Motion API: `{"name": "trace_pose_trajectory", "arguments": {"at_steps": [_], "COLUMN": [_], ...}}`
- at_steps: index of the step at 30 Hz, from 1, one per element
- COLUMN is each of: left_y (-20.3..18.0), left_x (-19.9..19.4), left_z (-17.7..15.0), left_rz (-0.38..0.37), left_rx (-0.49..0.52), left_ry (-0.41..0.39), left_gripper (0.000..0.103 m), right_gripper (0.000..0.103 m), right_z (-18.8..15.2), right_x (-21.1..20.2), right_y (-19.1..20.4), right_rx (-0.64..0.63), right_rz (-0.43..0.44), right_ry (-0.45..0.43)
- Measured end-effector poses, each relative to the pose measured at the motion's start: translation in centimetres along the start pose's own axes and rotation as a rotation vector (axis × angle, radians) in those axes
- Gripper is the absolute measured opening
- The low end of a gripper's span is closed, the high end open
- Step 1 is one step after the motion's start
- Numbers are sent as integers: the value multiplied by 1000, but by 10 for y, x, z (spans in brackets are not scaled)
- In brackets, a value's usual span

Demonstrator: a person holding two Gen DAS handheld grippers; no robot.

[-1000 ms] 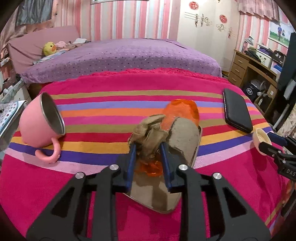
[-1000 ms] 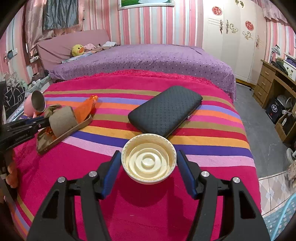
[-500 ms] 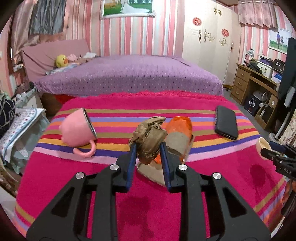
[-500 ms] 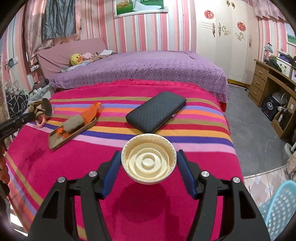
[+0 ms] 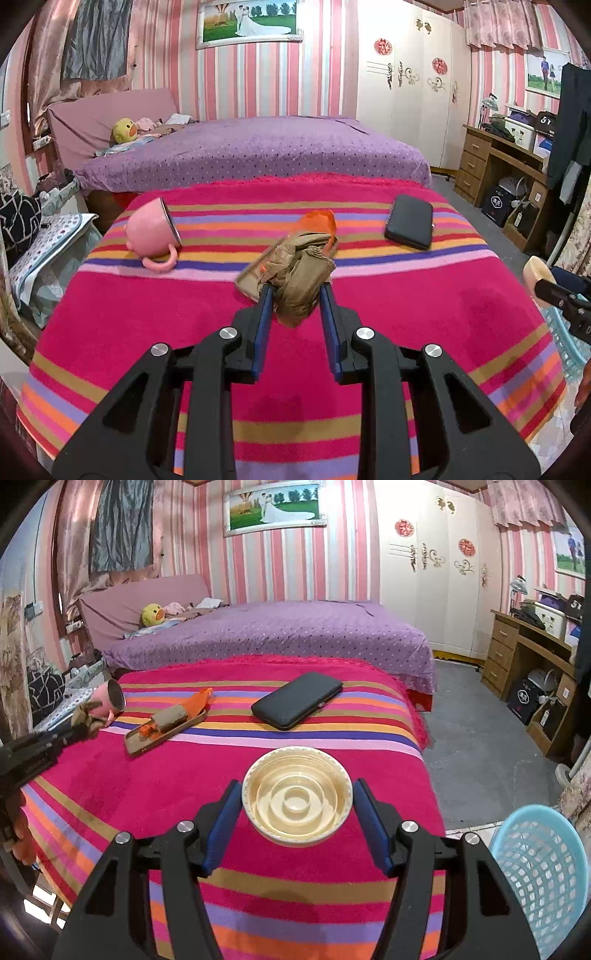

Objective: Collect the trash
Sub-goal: 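Lift the bowl and brown paper off the bed with both tools, then carry the bowl and brown paper over the light-blue basket with both tools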

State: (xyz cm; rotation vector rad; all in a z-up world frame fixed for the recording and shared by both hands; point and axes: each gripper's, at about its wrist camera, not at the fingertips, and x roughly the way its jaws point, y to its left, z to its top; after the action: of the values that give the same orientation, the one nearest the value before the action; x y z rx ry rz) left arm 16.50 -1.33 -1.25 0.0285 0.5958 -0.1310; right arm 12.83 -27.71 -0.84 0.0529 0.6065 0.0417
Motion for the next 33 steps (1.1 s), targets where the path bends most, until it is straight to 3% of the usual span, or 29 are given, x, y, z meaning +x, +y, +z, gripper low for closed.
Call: {"name": "trace_pose_trajectory", "arguments": {"at_steps": [12,25,33], "left_y": [-29,-61,-89], "left_x": [-15,-15,-16], "left_z": [-27,-23,-21], "left_rz": [4,13,-31], "left_rx": [10,24,51], "left_ry": [18,1,-6], "left_gripper": [25,25,25], "right_gripper": [61,61,61], "right_z": [-19,-20,-19], "right_x": [-20,-41,-61], "right_y": [-31,-52,-77], "right_rx": [19,9,9], "right_rz": [-12,-34,-80], "right_ry": [3,-36,-67]}}
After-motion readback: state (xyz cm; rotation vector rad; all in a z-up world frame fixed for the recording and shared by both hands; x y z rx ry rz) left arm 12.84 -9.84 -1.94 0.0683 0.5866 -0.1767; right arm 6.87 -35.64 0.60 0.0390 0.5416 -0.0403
